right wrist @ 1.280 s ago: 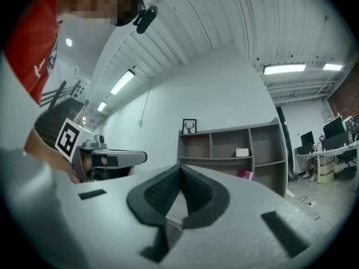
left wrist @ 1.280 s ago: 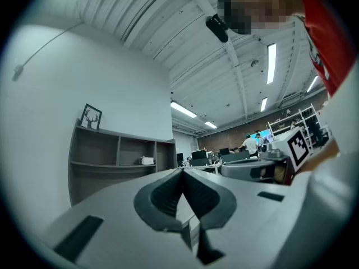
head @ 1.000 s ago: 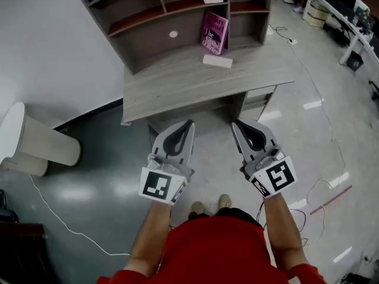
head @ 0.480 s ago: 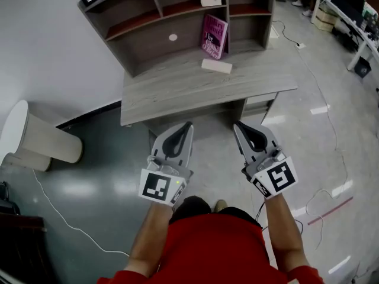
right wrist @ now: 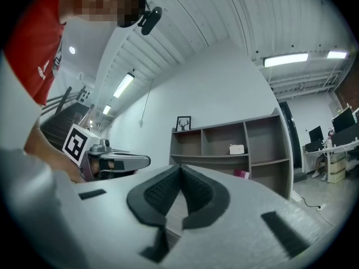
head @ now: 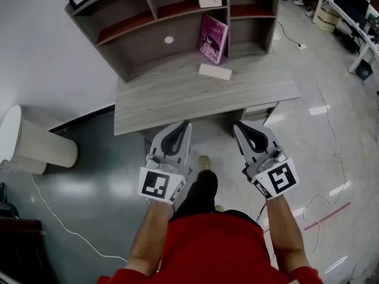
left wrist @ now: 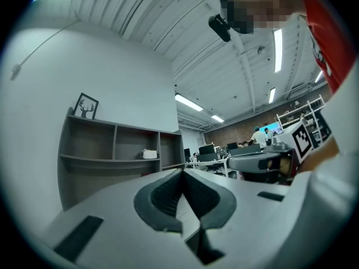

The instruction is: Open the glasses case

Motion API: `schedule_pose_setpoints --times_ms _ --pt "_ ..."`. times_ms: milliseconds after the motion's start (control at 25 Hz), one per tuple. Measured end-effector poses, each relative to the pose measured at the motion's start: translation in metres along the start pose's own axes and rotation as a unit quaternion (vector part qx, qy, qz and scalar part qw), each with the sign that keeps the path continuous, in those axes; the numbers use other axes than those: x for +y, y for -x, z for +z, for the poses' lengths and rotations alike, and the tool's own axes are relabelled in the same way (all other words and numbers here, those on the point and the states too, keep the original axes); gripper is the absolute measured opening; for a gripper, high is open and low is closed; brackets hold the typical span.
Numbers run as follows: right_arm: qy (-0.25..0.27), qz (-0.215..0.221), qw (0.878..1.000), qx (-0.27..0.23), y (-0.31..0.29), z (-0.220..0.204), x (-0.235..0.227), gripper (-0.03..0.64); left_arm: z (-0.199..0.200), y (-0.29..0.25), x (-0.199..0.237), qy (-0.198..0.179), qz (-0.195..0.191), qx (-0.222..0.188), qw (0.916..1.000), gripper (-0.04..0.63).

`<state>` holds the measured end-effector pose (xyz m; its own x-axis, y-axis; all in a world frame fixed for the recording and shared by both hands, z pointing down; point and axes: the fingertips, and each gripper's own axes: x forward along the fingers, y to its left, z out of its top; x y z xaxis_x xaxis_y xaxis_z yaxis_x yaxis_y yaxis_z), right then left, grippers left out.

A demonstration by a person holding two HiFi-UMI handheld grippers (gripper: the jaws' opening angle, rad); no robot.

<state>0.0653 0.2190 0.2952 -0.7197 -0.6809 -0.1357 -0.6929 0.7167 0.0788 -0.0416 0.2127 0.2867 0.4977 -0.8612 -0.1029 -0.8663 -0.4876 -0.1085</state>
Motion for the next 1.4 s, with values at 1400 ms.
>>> schedule_pose_setpoints --times_ms 1400 --pt "0.034 -0.042 0.988 0.148 -0.254 -0.142 -0.197 0.005 -0.203 -0.263 0.186 0.013 -0.088 0.122 0.9885 0.009"
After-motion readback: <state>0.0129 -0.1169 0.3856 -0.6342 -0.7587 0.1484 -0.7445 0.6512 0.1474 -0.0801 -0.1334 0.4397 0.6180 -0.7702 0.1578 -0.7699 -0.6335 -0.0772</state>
